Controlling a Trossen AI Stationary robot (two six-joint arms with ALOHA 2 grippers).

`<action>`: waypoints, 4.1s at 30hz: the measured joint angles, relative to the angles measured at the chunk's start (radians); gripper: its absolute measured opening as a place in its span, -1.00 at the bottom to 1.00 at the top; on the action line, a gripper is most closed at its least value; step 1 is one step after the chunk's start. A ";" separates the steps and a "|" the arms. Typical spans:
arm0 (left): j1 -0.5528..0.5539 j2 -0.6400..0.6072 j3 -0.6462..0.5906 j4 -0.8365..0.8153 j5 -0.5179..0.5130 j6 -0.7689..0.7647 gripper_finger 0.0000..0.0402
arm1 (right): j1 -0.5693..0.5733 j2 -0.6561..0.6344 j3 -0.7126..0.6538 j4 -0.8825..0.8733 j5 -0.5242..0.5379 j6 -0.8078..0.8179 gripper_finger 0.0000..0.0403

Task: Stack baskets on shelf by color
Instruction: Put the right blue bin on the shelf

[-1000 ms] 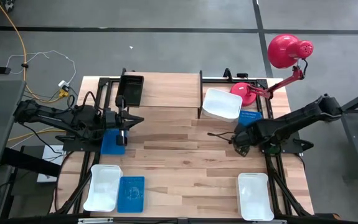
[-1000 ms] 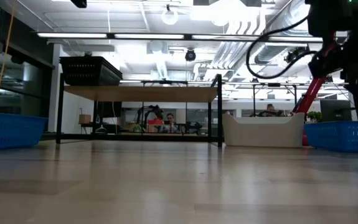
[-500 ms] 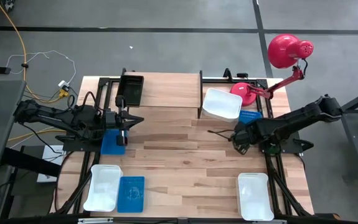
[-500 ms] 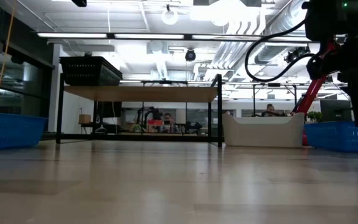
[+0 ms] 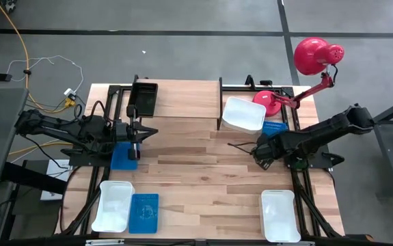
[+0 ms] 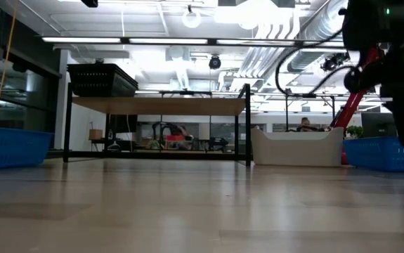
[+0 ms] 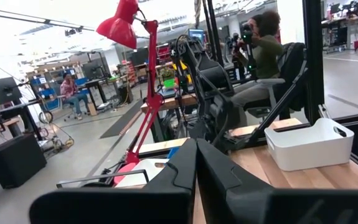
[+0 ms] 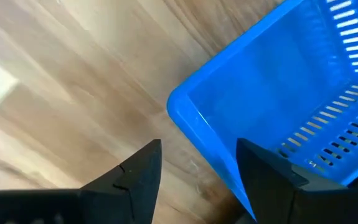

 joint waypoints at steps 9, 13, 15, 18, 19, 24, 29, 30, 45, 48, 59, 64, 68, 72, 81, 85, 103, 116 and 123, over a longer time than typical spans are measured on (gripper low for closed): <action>0.000 0.000 0.000 -0.001 0.000 -0.001 -1.00 | 0.000 0.046 -0.023 0.004 0.018 0.007 -0.04; 0.000 0.000 0.000 -0.005 0.000 -0.001 -1.00 | 0.000 0.046 -0.023 0.004 0.018 0.010 -0.09; 0.000 0.000 0.000 -0.015 0.000 -0.002 -1.00 | 0.000 0.046 -0.023 0.003 0.004 0.024 -0.19; 0.000 0.000 0.000 -0.033 0.000 -0.002 -1.00 | 0.003 0.046 -0.023 0.002 -0.006 0.037 -0.50; 0.000 0.000 0.000 -0.034 0.000 -0.002 -1.00 | 0.006 0.046 -0.023 0.002 -0.008 0.041 -0.64; 0.000 0.000 0.000 -0.041 0.000 -0.026 -1.00 | 0.028 0.046 0.023 -0.014 -0.030 0.033 -0.91; 0.000 0.000 0.000 -0.040 0.000 -0.044 -1.00 | 0.066 0.046 0.182 -0.118 -0.054 0.003 -0.99; 0.000 0.000 0.000 -0.039 0.000 -0.044 -1.00 | 0.076 0.046 0.222 -0.132 -0.067 -0.003 -0.98; 0.000 0.000 0.000 -0.034 0.012 -0.043 -1.00 | 0.304 0.245 0.670 0.226 -0.212 -0.362 -1.00; 0.000 0.000 0.000 -0.010 0.012 -0.035 -1.00 | 0.300 0.346 0.781 0.263 -0.216 -0.539 -1.00; 0.000 -0.001 0.000 0.082 0.011 0.003 -1.00 | 0.110 0.706 1.421 -0.010 0.235 -1.128 -1.00; 0.000 -0.001 0.000 0.096 0.011 0.001 -1.00 | -0.033 0.835 1.587 -0.111 0.333 -1.169 -1.00; 0.000 -0.008 0.000 0.107 0.012 0.001 -1.00 | -0.145 0.899 1.618 -0.140 0.341 -1.172 -1.00; 0.000 -0.013 0.000 0.112 0.011 0.001 -1.00 | -0.231 0.922 1.619 -0.143 0.280 -1.172 -1.00; 0.000 -0.014 0.000 0.114 0.007 0.001 -1.00 | -0.326 0.928 1.619 -0.091 0.132 -1.172 -1.00; 0.000 -0.014 0.000 0.114 0.000 0.001 -1.00 | -0.351 0.930 1.619 -0.053 0.101 -1.172 -1.00; 0.000 -0.014 0.000 0.114 0.000 0.001 -1.00 | -0.367 0.993 1.620 0.055 0.048 -1.198 -1.00; 0.000 -0.014 0.000 0.114 0.000 0.001 -1.00 | -0.341 0.996 1.620 0.155 0.048 -1.179 -0.55; 0.000 -0.014 0.000 0.114 0.000 0.001 -1.00 | -0.332 0.946 1.620 0.135 0.108 -1.270 -0.08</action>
